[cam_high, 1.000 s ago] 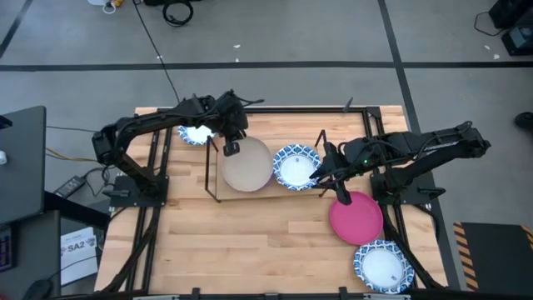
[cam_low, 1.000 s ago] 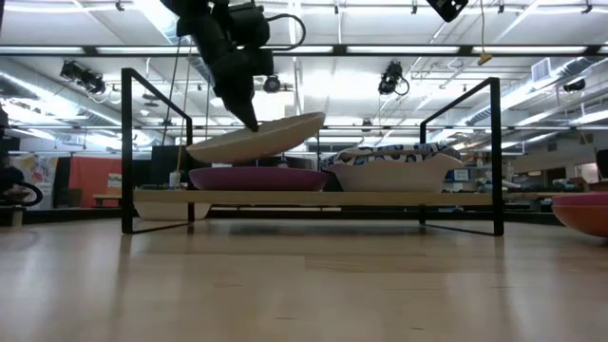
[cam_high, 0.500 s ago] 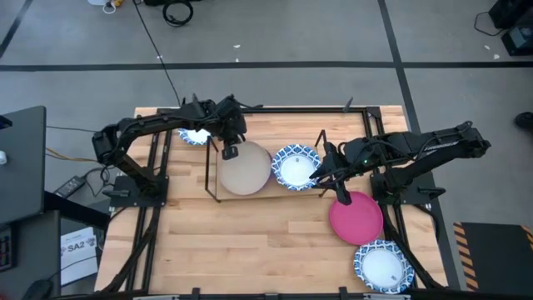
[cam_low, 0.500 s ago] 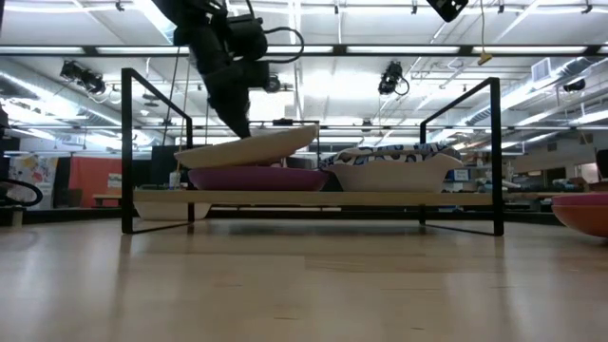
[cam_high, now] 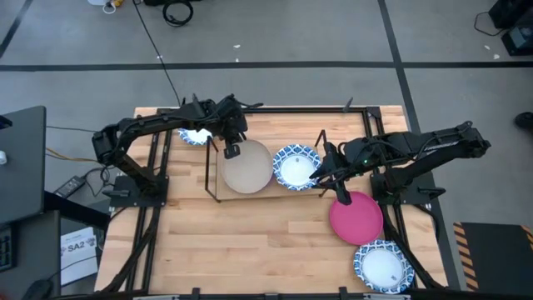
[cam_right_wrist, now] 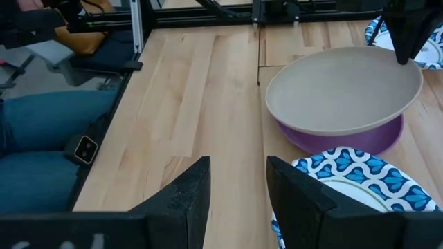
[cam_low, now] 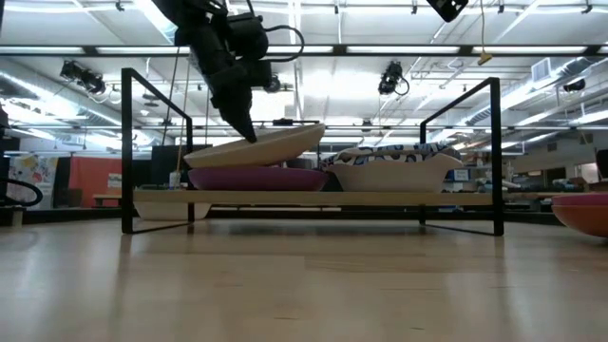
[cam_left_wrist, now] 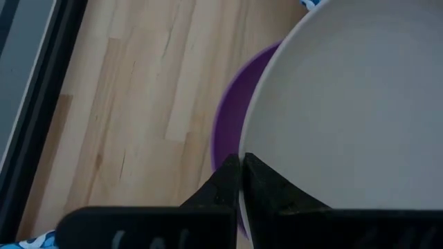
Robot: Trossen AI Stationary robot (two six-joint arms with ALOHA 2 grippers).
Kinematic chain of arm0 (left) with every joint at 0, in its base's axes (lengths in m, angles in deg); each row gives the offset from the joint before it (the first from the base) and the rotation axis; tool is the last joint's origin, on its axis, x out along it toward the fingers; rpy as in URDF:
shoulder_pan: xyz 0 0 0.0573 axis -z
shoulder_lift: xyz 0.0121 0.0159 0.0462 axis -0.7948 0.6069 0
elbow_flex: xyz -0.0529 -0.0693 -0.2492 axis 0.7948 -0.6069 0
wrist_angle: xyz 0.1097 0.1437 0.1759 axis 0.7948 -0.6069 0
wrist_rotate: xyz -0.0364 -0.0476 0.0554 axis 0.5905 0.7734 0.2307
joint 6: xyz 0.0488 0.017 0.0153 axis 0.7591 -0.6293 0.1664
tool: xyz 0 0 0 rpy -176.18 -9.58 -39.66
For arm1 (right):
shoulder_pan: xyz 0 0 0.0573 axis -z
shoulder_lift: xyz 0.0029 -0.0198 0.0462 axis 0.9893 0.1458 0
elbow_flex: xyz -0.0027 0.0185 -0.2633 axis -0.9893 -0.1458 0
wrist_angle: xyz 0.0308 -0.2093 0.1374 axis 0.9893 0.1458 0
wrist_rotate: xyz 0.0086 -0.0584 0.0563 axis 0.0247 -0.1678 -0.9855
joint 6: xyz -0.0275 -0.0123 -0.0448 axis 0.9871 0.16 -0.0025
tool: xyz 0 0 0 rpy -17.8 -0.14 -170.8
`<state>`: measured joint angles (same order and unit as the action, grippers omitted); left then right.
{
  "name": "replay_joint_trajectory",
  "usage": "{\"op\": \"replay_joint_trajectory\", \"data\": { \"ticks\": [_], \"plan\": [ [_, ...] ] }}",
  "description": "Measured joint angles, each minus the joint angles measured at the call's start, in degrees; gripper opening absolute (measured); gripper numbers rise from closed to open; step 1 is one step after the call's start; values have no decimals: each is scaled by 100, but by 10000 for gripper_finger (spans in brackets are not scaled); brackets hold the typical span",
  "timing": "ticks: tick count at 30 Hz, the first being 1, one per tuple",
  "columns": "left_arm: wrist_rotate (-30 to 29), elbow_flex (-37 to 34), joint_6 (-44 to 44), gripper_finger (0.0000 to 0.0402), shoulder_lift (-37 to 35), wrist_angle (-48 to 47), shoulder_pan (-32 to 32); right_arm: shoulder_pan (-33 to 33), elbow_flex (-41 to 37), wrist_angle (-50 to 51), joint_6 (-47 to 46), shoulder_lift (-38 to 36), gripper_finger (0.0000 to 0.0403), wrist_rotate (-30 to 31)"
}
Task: Place and stack plates onto a shelf
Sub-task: Stack the gray plate on top of the purple plate on the shelf, then stack the pink plate on top of the gray plate on the shelf
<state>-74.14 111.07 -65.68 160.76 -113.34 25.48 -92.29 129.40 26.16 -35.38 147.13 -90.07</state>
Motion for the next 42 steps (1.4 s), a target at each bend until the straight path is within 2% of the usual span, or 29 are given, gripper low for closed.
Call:
{"op": "replay_joint_trajectory", "data": {
  "ticks": [12, 20, 32, 42],
  "plan": [
    [-281, 0, -8, 31, 0, 2, 0, 0, 0, 2, 0, 0, 147, 0],
    [-279, 0, -50, 71, 0, -1, 9, 0, 0, 2, 0, 0, 147, 0],
    [-281, 0, -52, 158, 0, -2, 38, 0, 0, 4, -13, 0, 147, 0],
    [-279, 0, -57, 169, 0, -2, 186, 0, 0, 4, -15, 0, 147, -2]
  ]
}}
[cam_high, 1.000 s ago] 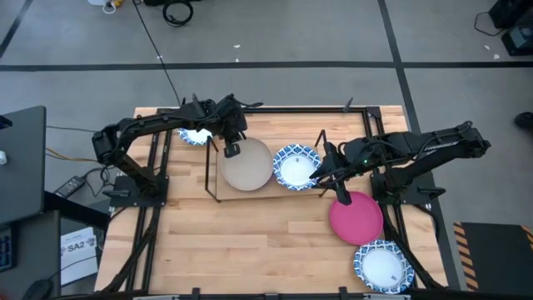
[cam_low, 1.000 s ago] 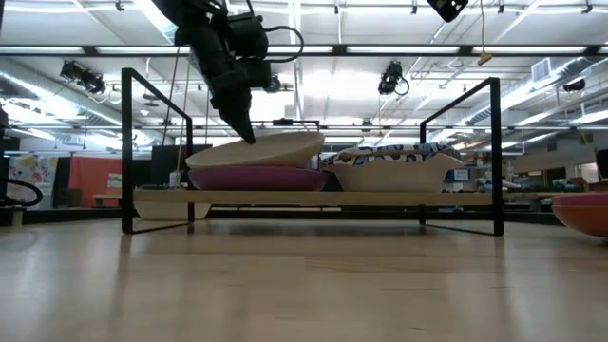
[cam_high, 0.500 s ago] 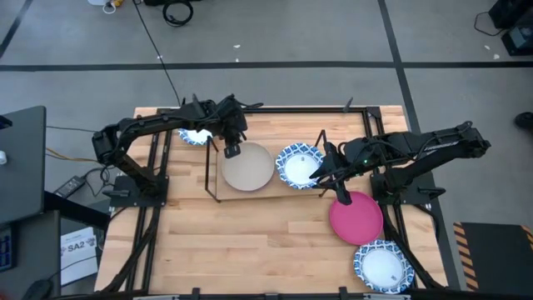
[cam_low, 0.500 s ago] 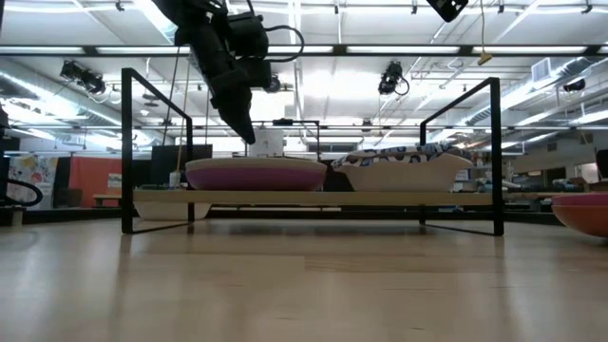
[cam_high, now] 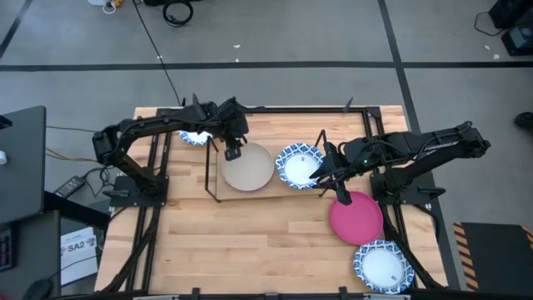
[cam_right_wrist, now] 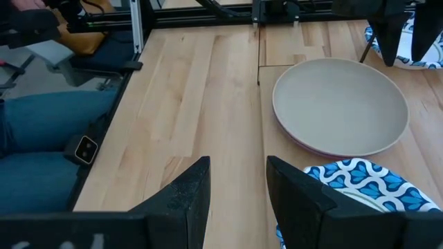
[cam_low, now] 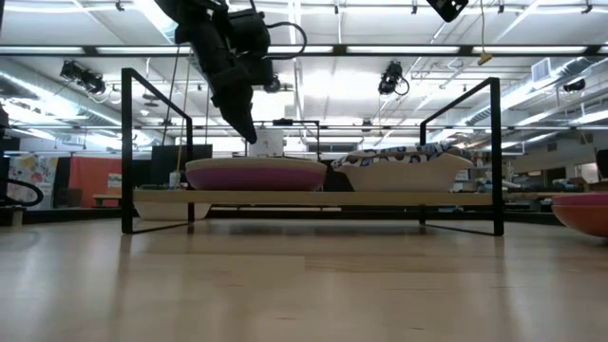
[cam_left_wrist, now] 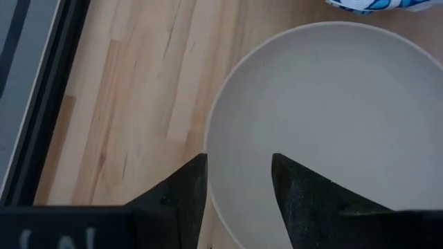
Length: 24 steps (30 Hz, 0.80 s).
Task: Place and stack plates onto a shelf
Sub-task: Stack the pink plate on top of the gray plate on the shelf
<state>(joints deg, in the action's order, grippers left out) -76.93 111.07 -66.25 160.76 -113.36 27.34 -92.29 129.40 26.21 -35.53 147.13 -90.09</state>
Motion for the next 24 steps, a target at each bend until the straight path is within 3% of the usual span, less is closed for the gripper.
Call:
{"op": "replay_joint_trajectory", "data": {
  "ticks": [11, 24],
  "plan": [
    [0, 0, 0, 169, 0, 0, 305, 0, 0, 7, -41, 0, 147, -15],
    [7, 2, -334, 169, 0, 2, 867, -323, 0, 865, -924, -43, 147, -321]
  ]
}}
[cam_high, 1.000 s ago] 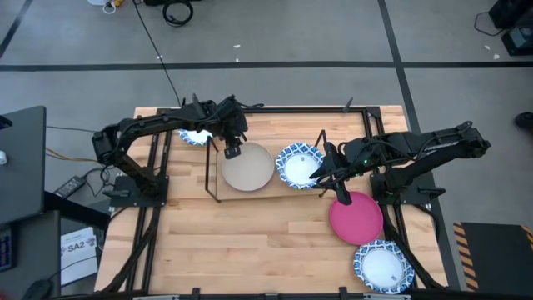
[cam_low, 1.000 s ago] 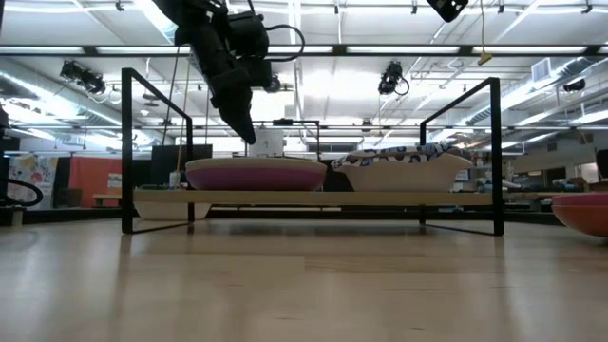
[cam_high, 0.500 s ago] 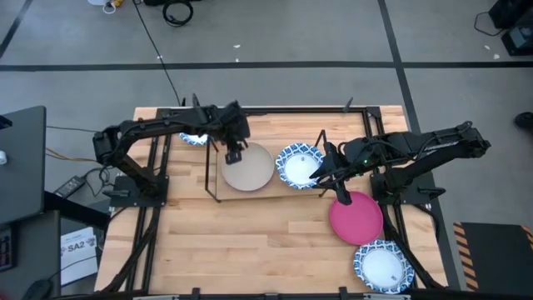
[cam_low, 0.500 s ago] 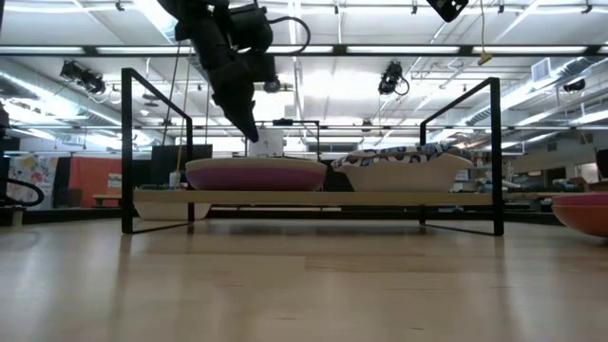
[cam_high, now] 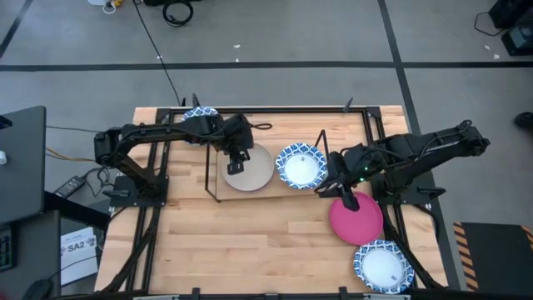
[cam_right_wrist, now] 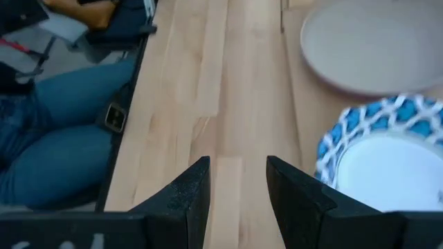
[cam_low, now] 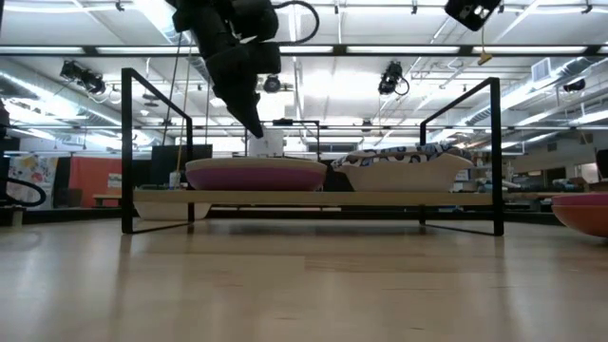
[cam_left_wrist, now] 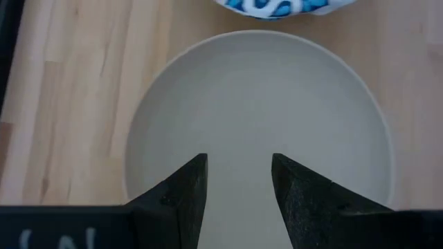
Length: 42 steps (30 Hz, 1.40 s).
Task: Place and stack plates onto a shelf
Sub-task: Stack the pink plate on top of the gray plate on the shelf
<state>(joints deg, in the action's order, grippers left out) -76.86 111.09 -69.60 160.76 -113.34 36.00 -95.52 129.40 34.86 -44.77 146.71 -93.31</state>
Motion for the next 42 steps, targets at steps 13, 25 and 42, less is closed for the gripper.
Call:
{"op": "replay_joint_trajectory", "data": {
  "ticks": [13, 25, 42],
  "plan": [
    [-6, 0, -2, 169, 0, 2, 364, -832, -5, 2452, -1660, -542, 147, 1498],
    [-7, 0, -3, 169, 0, 2, 377, -1011, -1128, 2531, -2222, -994, 147, 1938],
    [-7, 0, -3, 169, 0, 50, 377, -1008, -2815, 1446, -2223, -1019, 147, 1337]
  ]
}}
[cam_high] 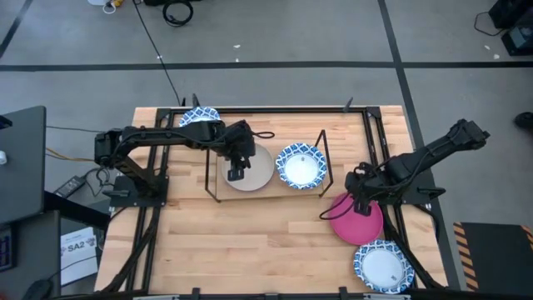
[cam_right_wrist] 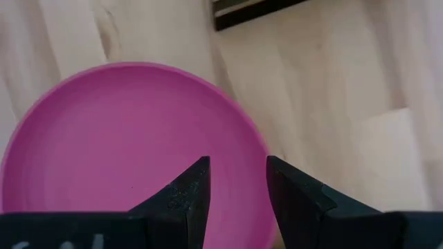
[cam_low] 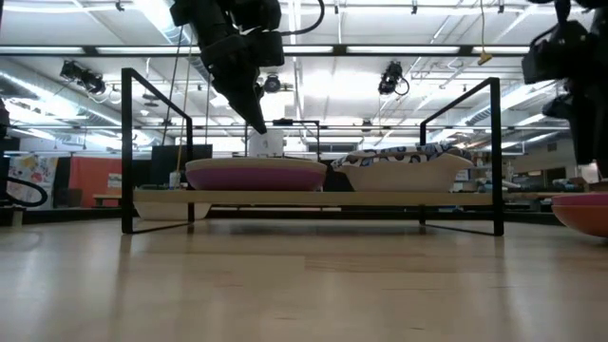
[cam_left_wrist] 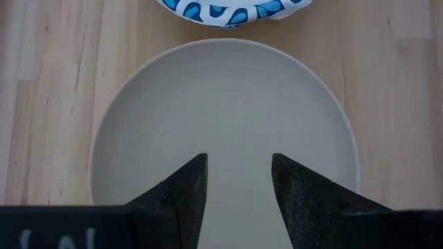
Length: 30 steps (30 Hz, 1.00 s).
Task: Place and stack plates onto a shelf
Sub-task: Stack the pink plate on top of the gray plate on the shelf
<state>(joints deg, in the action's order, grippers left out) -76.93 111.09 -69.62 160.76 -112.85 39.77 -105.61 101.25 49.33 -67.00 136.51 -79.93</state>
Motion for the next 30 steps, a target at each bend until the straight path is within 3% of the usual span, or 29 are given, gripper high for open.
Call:
{"op": "replay_joint_trajectory", "data": {
  "ticks": [9, 30],
  "plan": [
    [0, 2, -2, 169, 0, 83, 0, 73, -624, -265, -16, 2, 147, 14],
    [0, 2, -1, 169, 0, 276, -2, 254, -1054, -747, -303, 2, 146, 33]
  ]
}}
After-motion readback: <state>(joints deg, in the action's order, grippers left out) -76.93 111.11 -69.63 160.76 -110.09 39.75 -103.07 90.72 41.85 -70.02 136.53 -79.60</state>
